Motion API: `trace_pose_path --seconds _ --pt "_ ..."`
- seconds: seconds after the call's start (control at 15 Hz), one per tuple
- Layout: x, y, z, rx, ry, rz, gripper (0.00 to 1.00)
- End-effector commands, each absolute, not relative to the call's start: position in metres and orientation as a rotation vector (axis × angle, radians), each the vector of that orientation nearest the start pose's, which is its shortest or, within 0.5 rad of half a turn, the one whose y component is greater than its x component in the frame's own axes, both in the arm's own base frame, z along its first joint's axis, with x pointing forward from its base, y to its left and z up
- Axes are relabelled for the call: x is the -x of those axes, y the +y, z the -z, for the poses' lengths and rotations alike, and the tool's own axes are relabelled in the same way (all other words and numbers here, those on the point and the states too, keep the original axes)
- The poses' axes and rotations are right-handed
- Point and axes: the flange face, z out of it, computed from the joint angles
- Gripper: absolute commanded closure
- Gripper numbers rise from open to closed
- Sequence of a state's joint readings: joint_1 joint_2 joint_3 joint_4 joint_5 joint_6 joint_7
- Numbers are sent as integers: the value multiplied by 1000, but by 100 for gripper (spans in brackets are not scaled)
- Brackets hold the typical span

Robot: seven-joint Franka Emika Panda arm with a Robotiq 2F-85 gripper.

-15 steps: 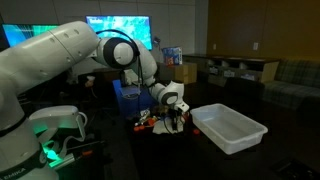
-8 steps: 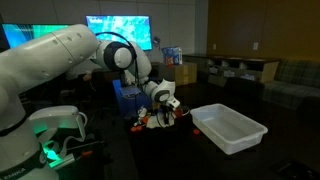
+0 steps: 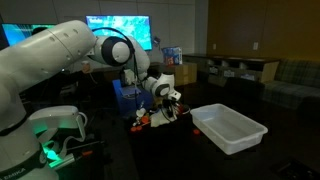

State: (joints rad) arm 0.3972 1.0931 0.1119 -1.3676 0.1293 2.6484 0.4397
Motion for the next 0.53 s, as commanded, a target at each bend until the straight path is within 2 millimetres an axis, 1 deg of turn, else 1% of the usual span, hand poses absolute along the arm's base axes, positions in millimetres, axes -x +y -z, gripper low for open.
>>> trace_pose_path --seconds 0.0,0.13,0.2,0.27,0.4,0.47 --pt "-667 313 -131 2956 28 297 89" --pt "-674 296 -161 2984 -60 314 90" --pt "-676 290 -174 2975 -123 312 90" --pt "-676 282 -193 2977 -166 305 90" --pt "-674 265 -223 2963 -270 287 90" --pt "-674 256 -235 2954 -312 277 90"
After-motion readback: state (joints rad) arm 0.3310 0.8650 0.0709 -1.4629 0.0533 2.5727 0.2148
